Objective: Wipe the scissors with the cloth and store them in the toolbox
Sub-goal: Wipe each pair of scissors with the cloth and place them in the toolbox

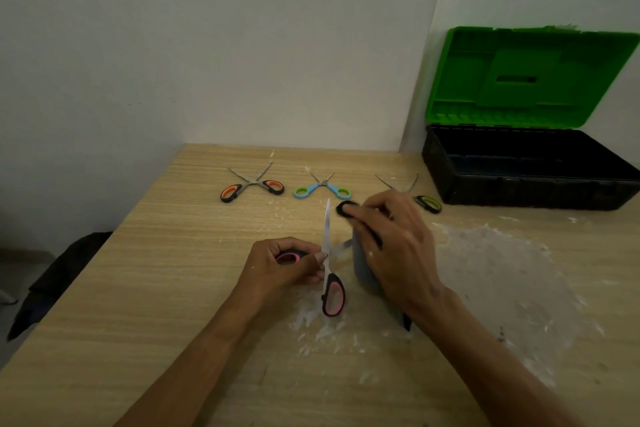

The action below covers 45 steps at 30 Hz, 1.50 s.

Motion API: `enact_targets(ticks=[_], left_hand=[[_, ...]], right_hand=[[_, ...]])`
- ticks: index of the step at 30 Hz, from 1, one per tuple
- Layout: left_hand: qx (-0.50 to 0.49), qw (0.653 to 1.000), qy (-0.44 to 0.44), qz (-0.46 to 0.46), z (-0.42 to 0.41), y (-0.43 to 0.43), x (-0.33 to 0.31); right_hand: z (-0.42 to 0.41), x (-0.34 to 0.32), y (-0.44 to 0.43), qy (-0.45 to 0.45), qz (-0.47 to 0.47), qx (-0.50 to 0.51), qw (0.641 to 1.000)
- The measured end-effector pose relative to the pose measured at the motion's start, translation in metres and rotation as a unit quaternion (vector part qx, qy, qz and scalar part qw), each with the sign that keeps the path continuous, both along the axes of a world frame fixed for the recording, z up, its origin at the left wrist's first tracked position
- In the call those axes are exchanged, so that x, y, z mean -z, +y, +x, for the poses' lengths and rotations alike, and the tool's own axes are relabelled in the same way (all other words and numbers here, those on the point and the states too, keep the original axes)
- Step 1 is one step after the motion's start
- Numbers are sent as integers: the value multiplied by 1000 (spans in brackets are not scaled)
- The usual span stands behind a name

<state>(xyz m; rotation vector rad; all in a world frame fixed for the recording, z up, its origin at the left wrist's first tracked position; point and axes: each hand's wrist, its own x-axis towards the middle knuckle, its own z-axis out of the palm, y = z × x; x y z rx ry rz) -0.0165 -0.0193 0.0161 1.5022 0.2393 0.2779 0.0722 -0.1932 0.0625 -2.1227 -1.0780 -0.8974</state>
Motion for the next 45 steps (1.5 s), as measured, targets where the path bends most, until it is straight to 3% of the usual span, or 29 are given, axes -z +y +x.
enact_targets(ticks=[5,12,17,20,26,32,38,45], left_hand=[[13,999,-21,38,-1,2,-1],[27,998,-14,51,-1,-1,0],[-29,999,-15,-23,1,9,-1],[-80,994,-21,-75,3,11,-1],[-82,994,-40,-53,2,6,0],[-91,994,-31,-51,3,3,-1],[-82,987,-5,-138,3,3,-4],[-72,975,-4,-209,2,6,-4]], right_hand=[[-11,20,15,-3,-134,-24,991],[15,9,8,6,-19,56,998],[21,-1,-11,43,53,49,996],[6,5,-3,34,14,0,999],[-9,23,17,4,-91,-41,995],[14,21,10,-1,-36,36,999],[44,17,-14,163,44,79,983],[34,17,-9,268,118,-26,956]])
